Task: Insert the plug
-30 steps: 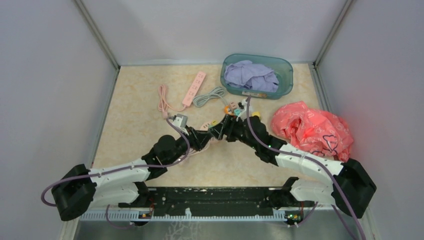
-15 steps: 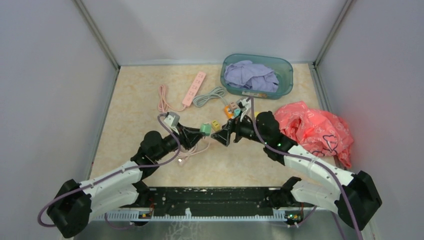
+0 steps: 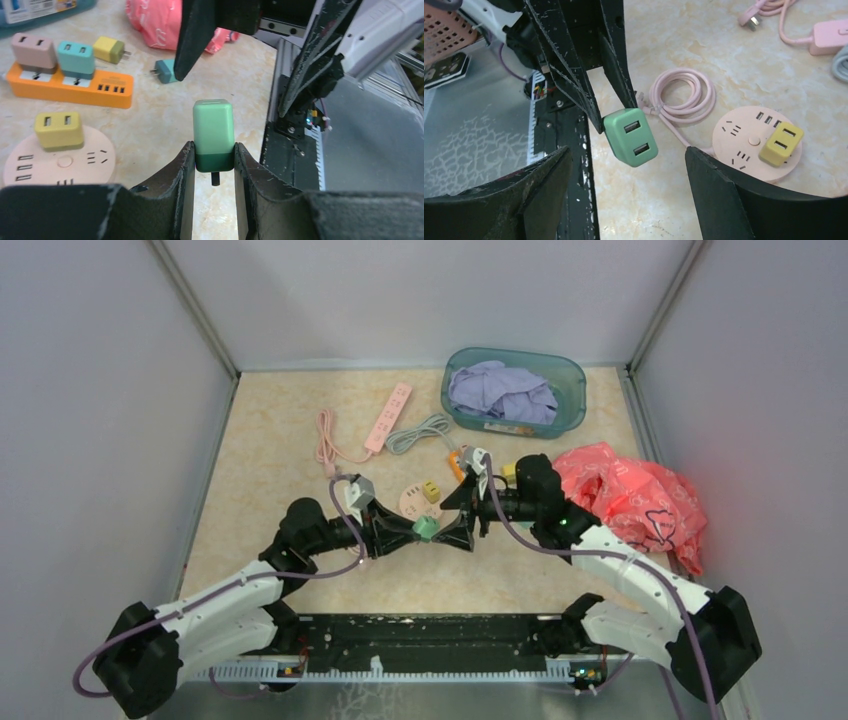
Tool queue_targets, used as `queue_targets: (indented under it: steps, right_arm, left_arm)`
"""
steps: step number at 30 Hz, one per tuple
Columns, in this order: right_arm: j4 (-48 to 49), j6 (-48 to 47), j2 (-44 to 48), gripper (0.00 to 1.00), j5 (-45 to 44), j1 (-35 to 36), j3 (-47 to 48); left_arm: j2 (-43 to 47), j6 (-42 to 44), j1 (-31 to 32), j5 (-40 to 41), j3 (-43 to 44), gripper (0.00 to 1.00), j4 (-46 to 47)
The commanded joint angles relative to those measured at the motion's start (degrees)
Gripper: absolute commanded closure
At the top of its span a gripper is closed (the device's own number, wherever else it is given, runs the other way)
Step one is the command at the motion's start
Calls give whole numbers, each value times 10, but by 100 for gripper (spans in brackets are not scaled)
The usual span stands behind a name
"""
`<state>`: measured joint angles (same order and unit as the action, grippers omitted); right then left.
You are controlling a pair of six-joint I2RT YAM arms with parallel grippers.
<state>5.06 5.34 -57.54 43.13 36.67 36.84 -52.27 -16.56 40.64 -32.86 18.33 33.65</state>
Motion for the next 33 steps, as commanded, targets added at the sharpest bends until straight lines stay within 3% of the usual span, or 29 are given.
queue_targets:
  steps: [1, 13, 22, 27, 33]
  right_arm:
    - [-28, -85, -7, 19, 79, -3, 43]
    - [-47, -119, -54, 36, 180, -2, 67]
    - [-44, -122, -78, 50, 204, 6, 76]
    - [-65, -136, -88, 69, 207, 10, 83]
    - [-81, -138, -88, 100, 196, 11, 89]
  left_arm:
    - [-2, 19, -3, -84, 26, 100, 14]
    - [-33, 6, -3, -141, 47, 100, 32]
    - [-44, -7, -2, -156, 49, 100, 47]
    - [-45, -11, -2, -159, 49, 100, 53]
    - [-29, -9, -2, -120, 45, 96, 36]
